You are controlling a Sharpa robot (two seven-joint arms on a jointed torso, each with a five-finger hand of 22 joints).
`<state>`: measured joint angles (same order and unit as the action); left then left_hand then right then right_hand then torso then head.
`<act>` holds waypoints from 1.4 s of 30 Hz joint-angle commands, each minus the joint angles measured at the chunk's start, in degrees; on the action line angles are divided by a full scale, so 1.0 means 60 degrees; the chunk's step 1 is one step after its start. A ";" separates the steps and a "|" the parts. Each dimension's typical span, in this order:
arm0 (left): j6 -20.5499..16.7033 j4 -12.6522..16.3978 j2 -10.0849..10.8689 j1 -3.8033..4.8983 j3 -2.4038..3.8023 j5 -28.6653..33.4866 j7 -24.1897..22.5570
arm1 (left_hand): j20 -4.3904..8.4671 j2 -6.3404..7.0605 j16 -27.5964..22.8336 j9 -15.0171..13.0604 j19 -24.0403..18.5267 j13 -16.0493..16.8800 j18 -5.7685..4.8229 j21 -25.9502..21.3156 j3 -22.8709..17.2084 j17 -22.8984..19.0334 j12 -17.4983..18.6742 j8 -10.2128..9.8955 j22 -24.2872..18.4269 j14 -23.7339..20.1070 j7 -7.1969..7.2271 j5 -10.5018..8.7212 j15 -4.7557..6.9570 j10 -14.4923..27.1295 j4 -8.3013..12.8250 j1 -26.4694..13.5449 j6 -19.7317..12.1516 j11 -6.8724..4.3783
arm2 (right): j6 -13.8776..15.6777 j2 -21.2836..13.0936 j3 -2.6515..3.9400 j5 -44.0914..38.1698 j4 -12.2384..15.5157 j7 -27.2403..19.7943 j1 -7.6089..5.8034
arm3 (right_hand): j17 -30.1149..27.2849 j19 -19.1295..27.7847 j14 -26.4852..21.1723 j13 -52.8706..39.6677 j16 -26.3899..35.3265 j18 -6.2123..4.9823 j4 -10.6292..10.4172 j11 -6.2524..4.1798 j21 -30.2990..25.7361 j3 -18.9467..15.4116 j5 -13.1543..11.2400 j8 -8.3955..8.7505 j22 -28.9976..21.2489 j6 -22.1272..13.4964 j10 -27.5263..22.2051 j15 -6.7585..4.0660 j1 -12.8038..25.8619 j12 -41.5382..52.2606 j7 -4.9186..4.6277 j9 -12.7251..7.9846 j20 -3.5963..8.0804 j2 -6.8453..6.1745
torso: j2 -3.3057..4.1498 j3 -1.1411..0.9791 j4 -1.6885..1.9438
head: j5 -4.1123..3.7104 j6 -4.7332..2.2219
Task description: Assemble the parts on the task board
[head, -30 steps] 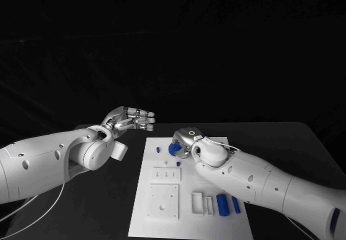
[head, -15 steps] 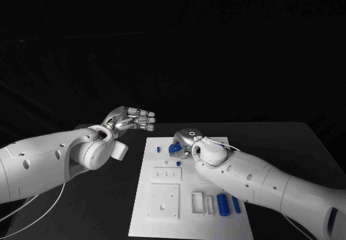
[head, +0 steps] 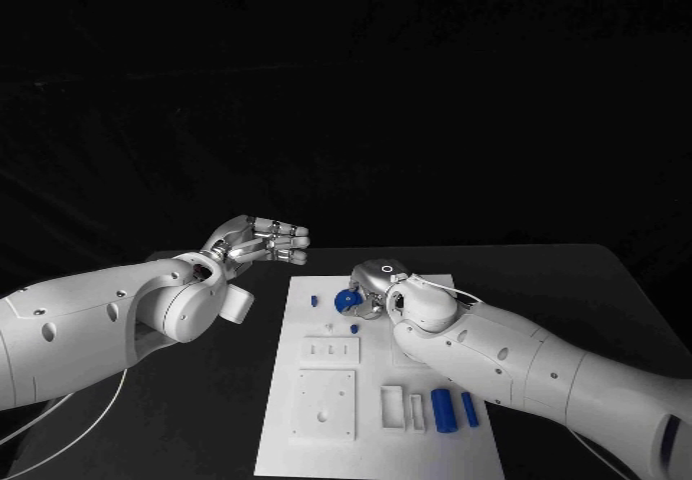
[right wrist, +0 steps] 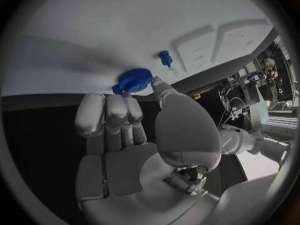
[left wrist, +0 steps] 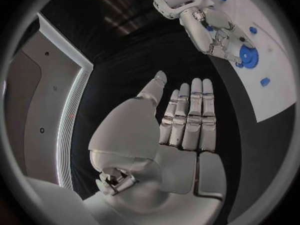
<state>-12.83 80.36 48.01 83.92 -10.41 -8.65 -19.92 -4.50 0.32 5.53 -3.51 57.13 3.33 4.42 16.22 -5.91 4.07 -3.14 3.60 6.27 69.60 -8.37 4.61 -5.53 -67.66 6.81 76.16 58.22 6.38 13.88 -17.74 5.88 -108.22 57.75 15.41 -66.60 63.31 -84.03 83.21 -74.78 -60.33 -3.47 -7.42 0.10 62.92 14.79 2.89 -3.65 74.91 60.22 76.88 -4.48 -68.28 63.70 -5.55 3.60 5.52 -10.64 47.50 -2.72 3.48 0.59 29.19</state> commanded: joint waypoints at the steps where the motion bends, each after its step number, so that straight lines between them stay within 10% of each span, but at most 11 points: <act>1: 0.0143 0.0002 0.0002 0.0015 0.0002 -0.0006 -0.0026 | -0.0024 0.0019 -0.0061 -0.0014 0.0051 0.0008 -0.0184 -0.0033 0.0001 -0.0003 -0.0032 0.0017 -0.0008 -0.0049 0.0016 -0.0026 -0.0006 0.0071 -0.0036 0.0052 -0.0048 0.0009 | -0.0115 -0.0076 -0.0009 0.0038 0.0116 0.0055 0.0020 | 0.0005 -0.0312 0.0032 -0.0013 -0.0019 -0.0068 -0.0096 -0.0054 -0.0007 0.0023 0.0029 0.0011 0.1398 0.0053 0.0005 0.0048 0.0072 0.0058 0.0006 0.0000 -0.0042 0.0004 | -0.0006 0.0003 -0.0009 | -0.0032 -0.0017; 15: 0.0102 0.0036 0.0108 0.0015 -0.0001 -0.0005 0.0008 | -0.0022 0.0024 -0.0062 -0.0014 0.0067 0.0008 -0.0184 -0.0051 -0.0007 -0.0003 -0.0033 0.0015 -0.0029 -0.0050 0.0016 0.0001 -0.0005 0.0069 -0.0063 0.0083 -0.0057 0.0006 | 0.1435 -0.1032 0.0055 0.0236 0.1184 0.0084 0.0018 | 0.0063 -0.0338 0.0042 -0.0021 -0.0101 -0.0051 -0.0142 -0.0070 0.0105 0.0348 0.0006 0.0009 0.1422 0.0137 0.0061 0.0031 0.0071 0.0105 0.0028 0.0002 -0.0021 -0.0073 | -0.0041 0.0016 -0.0079 | -0.0051 -0.0086; 27: 0.0110 -0.0097 0.0178 0.0014 -0.0003 0.0000 -0.0037 | -0.0014 0.0044 -0.0058 -0.0015 0.0078 0.0008 -0.0183 -0.0056 -0.0041 -0.0002 -0.0033 0.0019 -0.0040 -0.0039 0.0016 0.0001 0.0003 0.0057 -0.0030 0.0144 -0.0046 0.0001 | 0.1091 -0.2921 0.1064 0.1988 0.2566 -0.1126 0.0011 | -0.0007 -0.0284 0.0036 -0.0053 -0.0040 -0.0043 0.0742 -0.0001 0.0069 0.0256 0.0085 0.0018 0.1413 0.0166 0.0102 0.0058 -0.0670 0.0169 -0.0021 -0.0004 -0.0051 -0.0048 | -0.0168 -0.0047 -0.0276 | 0.0068 -0.0059; 35: 0.0426 -0.0095 0.0224 0.0007 -0.0011 0.0059 -0.0234 | 0.0000 0.0122 -0.0080 -0.0011 0.0047 0.0003 -0.0186 -0.0040 -0.0231 -0.0009 -0.0025 0.0010 -0.0038 -0.0044 -0.0018 0.0115 0.0008 0.0055 0.0334 0.0232 -0.0121 0.0006 | 0.0816 -0.3737 0.1280 0.4248 0.1759 -0.2062 0.0011 | -0.0043 -0.0205 0.0006 0.0066 0.0046 -0.0072 0.1469 0.0025 -0.0178 -0.1098 0.1294 0.0006 0.1352 0.0101 -0.0010 0.0084 -0.1101 0.0036 -0.0060 0.0005 -0.0074 0.0347 | -0.0265 -0.0175 -0.0454 | 0.0146 -0.0040; 38: 0.0440 -0.0097 0.0237 0.0004 -0.0012 0.0028 -0.0228 | 0.0004 0.0122 -0.0096 -0.0014 0.0044 0.0005 -0.0177 -0.0008 -0.0300 -0.0010 -0.0030 0.0017 -0.0021 -0.0042 -0.0018 0.0135 0.0008 0.0054 0.0472 0.0207 -0.0108 0.0009 | 0.0751 -0.3804 0.1303 0.4132 0.1340 -0.2070 0.0032 | -0.0074 -0.0169 0.0000 0.0102 0.0096 -0.0090 0.1609 0.0005 -0.0328 -0.0740 0.0463 0.0014 0.1318 0.0085 -0.0050 0.0095 -0.1241 -0.0017 -0.0078 0.0001 -0.0090 0.0349 | -0.0281 -0.0203 -0.0463 | 0.0091 -0.0023; 42: 0.0385 -0.0128 0.0247 -0.0007 -0.0015 -0.0068 -0.0188 | 0.0013 0.0117 -0.0094 -0.0016 0.0025 0.0005 -0.0179 0.0047 -0.0347 -0.0009 -0.0032 0.0022 0.0009 -0.0006 -0.0021 0.0135 0.0021 0.0033 0.0602 0.0131 -0.0136 0.0002 | 0.0579 -0.3875 0.1317 0.4095 0.0924 -0.2257 0.0123 | -0.0082 -0.0162 0.0001 0.0116 0.0118 -0.0074 0.1665 -0.0021 -0.0368 -0.0649 0.0591 0.0012 0.1313 0.0031 -0.0044 0.0058 -0.1296 -0.0019 -0.0015 0.0002 -0.0073 0.0267 | -0.0291 -0.0238 -0.0456 | 0.0071 -0.0016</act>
<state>-11.62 79.60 49.48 83.88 -10.51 -8.64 -20.14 -4.50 0.91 5.26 -3.53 57.13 3.31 4.43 16.23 -7.98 4.07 -3.14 3.60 6.27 69.60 -8.48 5.05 -5.53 -67.67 10.01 77.36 57.70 6.38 19.66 -40.94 13.77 -85.99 63.72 4.87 -66.04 62.90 -83.82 83.33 -74.12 -59.97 -3.47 2.35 0.10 60.91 10.82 6.38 -3.66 74.94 60.62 76.85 -4.37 -75.96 63.81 -5.79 3.64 5.31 -8.70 45.88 -3.85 0.83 1.08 29.06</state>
